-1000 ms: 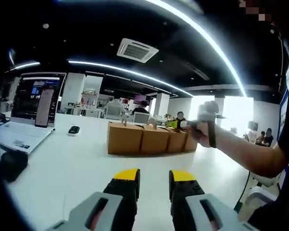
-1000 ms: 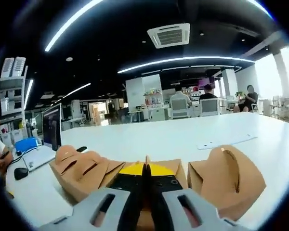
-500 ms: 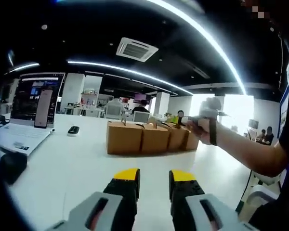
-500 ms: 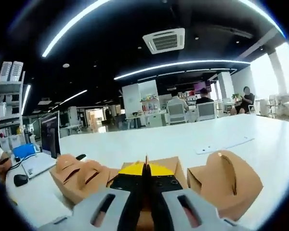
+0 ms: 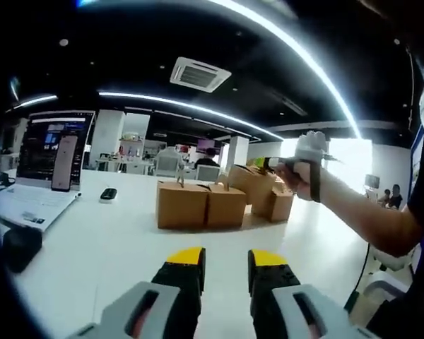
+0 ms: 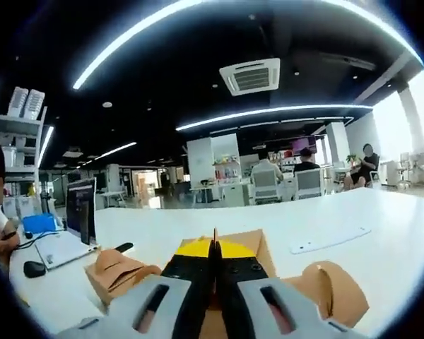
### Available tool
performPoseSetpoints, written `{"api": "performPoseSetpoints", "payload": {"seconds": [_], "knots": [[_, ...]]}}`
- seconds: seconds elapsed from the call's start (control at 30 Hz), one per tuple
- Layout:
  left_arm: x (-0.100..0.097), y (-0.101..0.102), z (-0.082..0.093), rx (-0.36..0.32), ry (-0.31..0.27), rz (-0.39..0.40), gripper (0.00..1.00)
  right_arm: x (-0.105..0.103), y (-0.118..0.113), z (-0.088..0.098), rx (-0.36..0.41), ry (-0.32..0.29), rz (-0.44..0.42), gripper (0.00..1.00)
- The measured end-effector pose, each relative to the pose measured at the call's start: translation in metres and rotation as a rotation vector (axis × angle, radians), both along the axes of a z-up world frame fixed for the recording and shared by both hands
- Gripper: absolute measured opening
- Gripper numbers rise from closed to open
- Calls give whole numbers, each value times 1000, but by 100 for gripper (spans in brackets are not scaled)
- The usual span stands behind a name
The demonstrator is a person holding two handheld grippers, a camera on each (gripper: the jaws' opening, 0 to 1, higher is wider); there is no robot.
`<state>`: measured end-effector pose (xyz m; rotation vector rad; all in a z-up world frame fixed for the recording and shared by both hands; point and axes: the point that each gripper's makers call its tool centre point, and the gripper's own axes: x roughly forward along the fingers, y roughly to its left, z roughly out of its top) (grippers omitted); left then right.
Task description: Pick up one paper box from the group, open the paper box, and remove the item inside
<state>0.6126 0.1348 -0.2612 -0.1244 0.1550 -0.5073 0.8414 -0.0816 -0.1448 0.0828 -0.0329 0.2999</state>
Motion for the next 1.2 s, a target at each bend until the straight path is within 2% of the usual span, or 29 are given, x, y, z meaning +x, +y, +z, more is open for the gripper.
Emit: {"api": "performPoseSetpoints", "payload": {"seconds": [0.13,0.33,0.63,0.73,0.77,0.8,0.87,1.07,1.13,1.2], "knots": [[-3,-3,1,6,0,-5,26,-12,1,12,9,-27,27,3],[-6,-10,12,13,-17,-9,26,-31,-11,30,35,-54,60,3],[-9,-23,18,34,-29,-13,26,-59,-16,43,5,-70,164,3],[-9,-23,18,35,-27,-14,26,-61,-15,44,3,-70,171,3],[-9,-30,17,35,-11,-26,26,-73,-11,44,13,-54,258,3],[-10,-34,20,40,-16,-34,26,-75,-14,44,21,-47,270,3],[-9,-37,23,38,-21,-39,26,-81,-12,41,-23,-45,302,3],[-5,-46,19,48,-10,-42,26,-96,-13,35,-29,-43,377,3],[-4,-50,18,47,-4,-49,26,-100,-12,31,-63,-43,410,3],[-3,-52,18,46,1,-53,26,-102,-13,28,-64,-38,422,3]]}}
